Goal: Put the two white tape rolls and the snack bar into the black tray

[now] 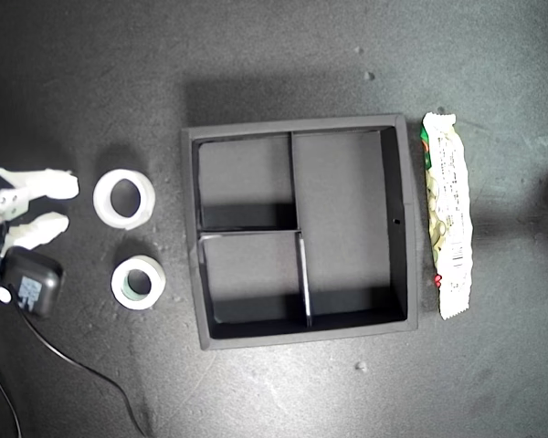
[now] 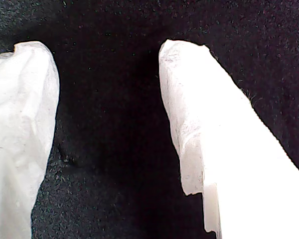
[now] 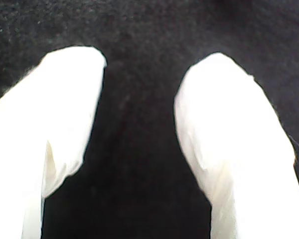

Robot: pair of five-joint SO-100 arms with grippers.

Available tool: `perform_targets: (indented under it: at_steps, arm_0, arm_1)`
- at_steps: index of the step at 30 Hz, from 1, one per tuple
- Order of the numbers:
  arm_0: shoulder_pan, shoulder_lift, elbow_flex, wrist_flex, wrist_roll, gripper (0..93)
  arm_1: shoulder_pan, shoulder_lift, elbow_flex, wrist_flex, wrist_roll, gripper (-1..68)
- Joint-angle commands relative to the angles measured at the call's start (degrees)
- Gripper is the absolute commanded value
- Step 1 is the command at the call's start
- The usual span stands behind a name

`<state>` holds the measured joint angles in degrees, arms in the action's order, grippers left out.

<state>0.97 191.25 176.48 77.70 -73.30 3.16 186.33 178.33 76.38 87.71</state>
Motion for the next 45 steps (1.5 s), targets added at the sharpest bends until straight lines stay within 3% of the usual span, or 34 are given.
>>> perform_targets:
  at_steps: [1, 15, 20, 23, 26, 28, 31, 32, 33, 38, 45]
  arm_0:
    - [-0.79, 2.90, 3.34, 2.11, 0.62, 11.5]
    - [-0.79, 2.90, 3.34, 2.11, 0.62, 11.5]
    - [-0.88, 2.90, 3.34, 2.20, -9.32, 11.5]
    - [-1.67, 2.90, 3.34, 2.20, -10.99, 11.6]
    - [-1.67, 2.90, 3.34, 1.23, -12.74, 1.6]
    - [-0.97, 2.90, 3.34, -0.53, -15.21, 0.1]
    - [5.27, 2.81, 3.34, -0.88, -28.48, 0.1]
    - [6.33, 2.72, 3.34, -3.43, -24.79, 0.7]
    - [6.06, 2.72, 3.34, -6.86, -20.13, 0.8]
    - [10.46, 2.55, 0.79, -24.79, -7.03, 0.0]
    - [8.35, 2.64, -0.79, -49.92, 11.51, 2.9]
  arm_1:
    - [-0.09, 0.00, 0.70, 0.35, -0.35, 13.1]
    - [-0.09, 0.00, 0.70, 0.35, -0.35, 13.1]
    - [0.18, 0.00, 0.70, 0.35, -0.70, 13.1]
    - [6.24, 0.00, 0.70, -1.32, -0.79, 12.8]
    - [8.61, 0.00, 0.70, -4.22, -2.02, 11.9]
    - [8.79, 0.00, 0.70, -6.86, -6.59, 13.2]
    - [9.14, 0.00, 0.70, -8.70, -9.32, 11.0]
    - [10.02, 0.00, 0.70, -9.76, -9.23, 1.7]
    - [10.46, 0.00, 0.70, -10.99, -9.05, -0.1]
    - [11.69, 0.00, 0.70, -21.71, -13.71, -0.3]
    - [11.25, 0.00, 0.70, -42.89, -21.53, -0.4]
